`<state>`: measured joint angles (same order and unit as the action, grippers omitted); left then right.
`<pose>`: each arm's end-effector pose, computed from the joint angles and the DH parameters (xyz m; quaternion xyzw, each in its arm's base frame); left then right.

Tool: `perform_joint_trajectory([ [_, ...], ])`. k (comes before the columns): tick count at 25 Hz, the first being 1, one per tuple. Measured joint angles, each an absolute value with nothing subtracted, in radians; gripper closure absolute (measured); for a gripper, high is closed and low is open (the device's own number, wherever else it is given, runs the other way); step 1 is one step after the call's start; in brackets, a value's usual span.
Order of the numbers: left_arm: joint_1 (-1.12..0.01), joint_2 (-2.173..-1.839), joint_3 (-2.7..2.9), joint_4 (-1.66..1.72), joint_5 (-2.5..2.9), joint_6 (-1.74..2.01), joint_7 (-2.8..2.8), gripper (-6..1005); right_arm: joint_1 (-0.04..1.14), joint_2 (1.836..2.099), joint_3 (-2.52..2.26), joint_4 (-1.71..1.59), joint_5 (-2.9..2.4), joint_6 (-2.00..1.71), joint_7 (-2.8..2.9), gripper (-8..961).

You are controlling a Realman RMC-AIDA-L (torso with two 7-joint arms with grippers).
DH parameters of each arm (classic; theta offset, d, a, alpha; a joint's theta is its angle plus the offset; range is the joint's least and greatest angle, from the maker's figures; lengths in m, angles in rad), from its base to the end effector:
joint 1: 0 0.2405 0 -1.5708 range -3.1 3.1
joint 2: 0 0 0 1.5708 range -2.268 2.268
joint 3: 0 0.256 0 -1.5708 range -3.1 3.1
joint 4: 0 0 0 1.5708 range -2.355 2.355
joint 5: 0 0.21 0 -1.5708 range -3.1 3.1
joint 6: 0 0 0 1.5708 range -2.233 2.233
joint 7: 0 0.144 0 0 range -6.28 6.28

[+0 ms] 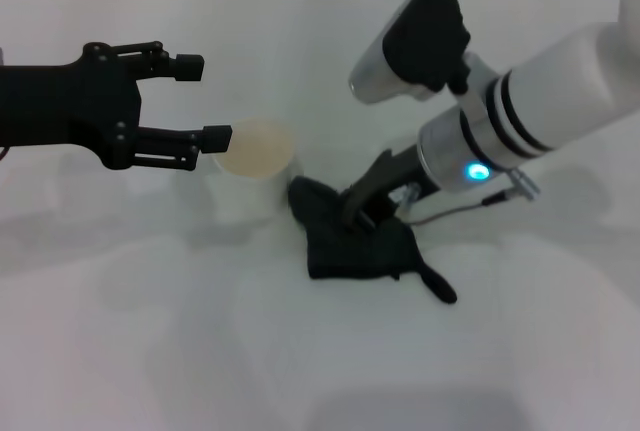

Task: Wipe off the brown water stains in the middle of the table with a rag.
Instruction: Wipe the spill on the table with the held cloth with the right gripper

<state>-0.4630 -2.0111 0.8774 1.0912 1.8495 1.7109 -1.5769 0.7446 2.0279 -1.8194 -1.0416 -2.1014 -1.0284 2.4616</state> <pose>-0.2119 0.3330 0.0708 -0.9652 -0.0976 -0.2104 0.1209 0.1259 0.3624 -0.0994 -0.9688 0.2187 -0.0497 0.1057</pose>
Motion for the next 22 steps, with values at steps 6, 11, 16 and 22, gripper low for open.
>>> perform_joint_trajectory([
  [6, -0.464, -2.011, 0.878, 1.092, 1.850, 1.715, -1.577, 124, 0.666, 2.027, -1.826, -1.129, -2.103, -1.077, 2.479, 884],
  [11, -0.468, -2.014, 0.880, 1.087, 1.850, 1.715, -1.565, 124, 0.672, 2.024, -1.814, -1.119, -2.112, -1.064, 2.479, 884],
  [16, -0.469, -2.019, 0.881, 1.087, 1.850, 1.713, -1.563, 124, 0.729, 2.021, -1.779, -1.045, -2.115, -1.041, 2.478, 884],
  [22, -0.469, -2.022, 0.881, 1.087, 1.852, 1.709, -1.563, 124, 0.826, 2.019, -1.730, -0.918, -2.141, -1.006, 2.471, 884],
])
